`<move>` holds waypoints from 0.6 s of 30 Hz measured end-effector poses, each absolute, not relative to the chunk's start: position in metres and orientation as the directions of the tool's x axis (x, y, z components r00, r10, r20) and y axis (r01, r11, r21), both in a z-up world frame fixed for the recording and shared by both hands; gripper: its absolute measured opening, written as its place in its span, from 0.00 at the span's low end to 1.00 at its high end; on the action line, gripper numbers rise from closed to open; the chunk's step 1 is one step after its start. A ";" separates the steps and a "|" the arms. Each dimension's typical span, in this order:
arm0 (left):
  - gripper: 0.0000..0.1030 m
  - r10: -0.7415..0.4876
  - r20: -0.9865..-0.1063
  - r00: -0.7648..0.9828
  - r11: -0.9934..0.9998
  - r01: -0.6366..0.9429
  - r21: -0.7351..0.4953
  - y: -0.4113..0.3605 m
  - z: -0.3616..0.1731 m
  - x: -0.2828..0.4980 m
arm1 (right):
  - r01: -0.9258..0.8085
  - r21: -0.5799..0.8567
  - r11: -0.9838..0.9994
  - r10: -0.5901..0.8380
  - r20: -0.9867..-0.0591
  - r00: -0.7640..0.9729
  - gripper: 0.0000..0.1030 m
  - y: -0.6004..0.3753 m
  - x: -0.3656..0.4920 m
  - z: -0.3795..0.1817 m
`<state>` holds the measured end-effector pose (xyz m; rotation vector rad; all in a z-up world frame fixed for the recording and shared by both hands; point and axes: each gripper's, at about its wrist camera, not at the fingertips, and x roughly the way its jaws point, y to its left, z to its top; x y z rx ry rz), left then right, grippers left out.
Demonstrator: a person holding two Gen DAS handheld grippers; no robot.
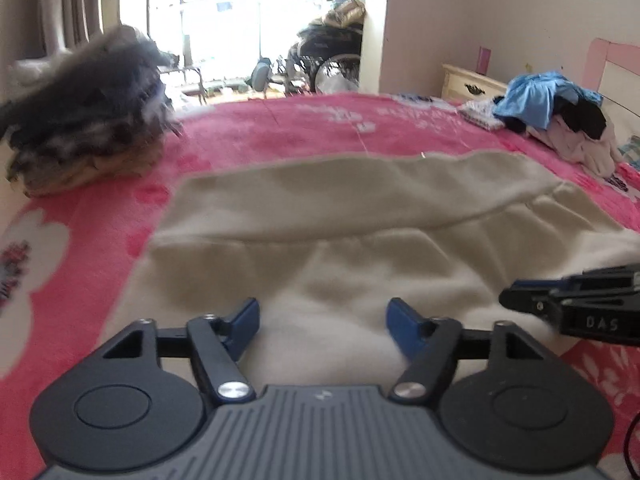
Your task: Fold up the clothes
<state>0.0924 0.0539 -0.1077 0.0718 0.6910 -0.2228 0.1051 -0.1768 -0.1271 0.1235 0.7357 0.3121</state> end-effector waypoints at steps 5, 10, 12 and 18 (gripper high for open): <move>0.76 -0.087 -0.666 0.741 0.988 0.147 0.034 0.090 -0.123 0.087 | -0.238 0.213 0.948 0.319 -0.640 0.699 0.12 -0.176 0.105 -0.127; 0.66 -0.059 -0.641 0.765 0.994 0.103 0.032 0.103 -0.102 0.080 | -0.240 0.215 0.946 0.323 -0.640 0.698 0.12 -0.177 0.105 -0.127; 0.67 -0.042 -0.630 0.775 0.993 0.099 0.056 0.108 -0.094 0.074 | -0.238 0.218 0.947 0.323 -0.639 0.698 0.12 -0.178 0.106 -0.127; 0.69 0.065 -0.694 0.717 0.995 0.007 0.101 0.138 -0.111 0.078 | -0.243 0.213 0.946 0.323 -0.639 0.698 0.12 -0.177 0.106 -0.127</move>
